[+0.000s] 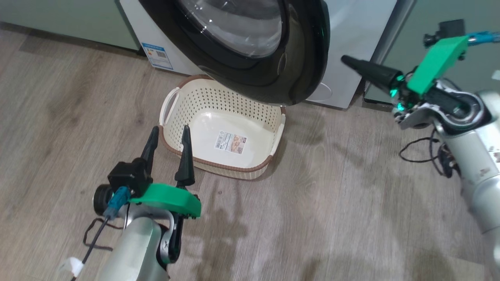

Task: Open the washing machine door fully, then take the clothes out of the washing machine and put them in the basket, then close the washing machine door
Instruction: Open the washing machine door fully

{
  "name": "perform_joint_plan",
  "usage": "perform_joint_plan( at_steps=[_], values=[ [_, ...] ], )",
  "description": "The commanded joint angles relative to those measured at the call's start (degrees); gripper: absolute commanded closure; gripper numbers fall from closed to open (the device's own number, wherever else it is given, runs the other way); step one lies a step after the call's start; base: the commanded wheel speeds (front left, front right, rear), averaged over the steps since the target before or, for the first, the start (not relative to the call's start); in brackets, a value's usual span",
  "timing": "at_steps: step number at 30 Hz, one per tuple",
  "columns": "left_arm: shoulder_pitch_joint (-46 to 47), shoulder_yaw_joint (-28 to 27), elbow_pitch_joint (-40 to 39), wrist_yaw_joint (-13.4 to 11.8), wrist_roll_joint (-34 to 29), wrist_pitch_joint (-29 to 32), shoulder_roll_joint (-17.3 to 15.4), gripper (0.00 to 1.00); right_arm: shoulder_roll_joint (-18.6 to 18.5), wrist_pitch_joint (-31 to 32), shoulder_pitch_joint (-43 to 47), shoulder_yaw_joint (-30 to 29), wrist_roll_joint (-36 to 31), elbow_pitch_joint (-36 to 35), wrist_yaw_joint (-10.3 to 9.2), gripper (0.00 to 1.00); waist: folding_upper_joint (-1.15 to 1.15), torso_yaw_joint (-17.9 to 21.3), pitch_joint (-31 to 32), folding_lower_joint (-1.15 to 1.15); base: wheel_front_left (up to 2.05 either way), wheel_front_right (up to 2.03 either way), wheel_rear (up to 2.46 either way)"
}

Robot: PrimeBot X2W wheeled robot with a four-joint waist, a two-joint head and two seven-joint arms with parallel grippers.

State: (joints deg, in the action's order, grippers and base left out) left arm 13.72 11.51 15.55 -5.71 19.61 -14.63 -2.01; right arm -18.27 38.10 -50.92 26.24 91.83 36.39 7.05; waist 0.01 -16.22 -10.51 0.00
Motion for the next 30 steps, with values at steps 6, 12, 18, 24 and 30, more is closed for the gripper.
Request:
perform_joint_plan(
  at_steps=[6,12,18,24,30],
  values=[
    [2.3,-2.3,-3.1,0.2,0.0,-0.4,-0.9,0.00,-2.9,-3.4,-2.9,-2.9,-1.3,-0.3,0.44,1.00,-0.01,-0.3,-3.5,0.00,0.00,0.00,0.00],
    [4.3,-1.0,-4.1,-0.1,1.7,-0.4,-0.9,0.00,-5.3,-6.6,-8.8,-4.7,-3.3,4.0,0.44,1.00,-0.01,-1.0,-8.6,0.00,0.00,0.00,0.00],
    [6.6,0.7,-4.6,-0.4,3.3,-0.4,-0.9,0.00,-5.1,-8.5,-14.6,-3.2,-6.3,8.0,0.44,1.00,-0.01,-1.9,-12.7,0.00,0.00,0.00,0.00],
    [8.5,2.0,-4.9,-0.7,4.4,-0.4,-0.9,0.00,-3.4,-8.3,-18.0,-1.3,-7.2,10.7,0.44,1.00,-0.01,-2.9,-14.6,0.00,0.00,0.00,0.00],
    [9.6,3.7,-5.3,-1.3,5.7,-0.4,-0.9,0.00,-1.5,-7.2,-18.7,1.1,-7.4,12.0,0.44,1.00,-0.01,-4.3,-15.4,0.00,0.00,0.00,0.00]
  ],
)
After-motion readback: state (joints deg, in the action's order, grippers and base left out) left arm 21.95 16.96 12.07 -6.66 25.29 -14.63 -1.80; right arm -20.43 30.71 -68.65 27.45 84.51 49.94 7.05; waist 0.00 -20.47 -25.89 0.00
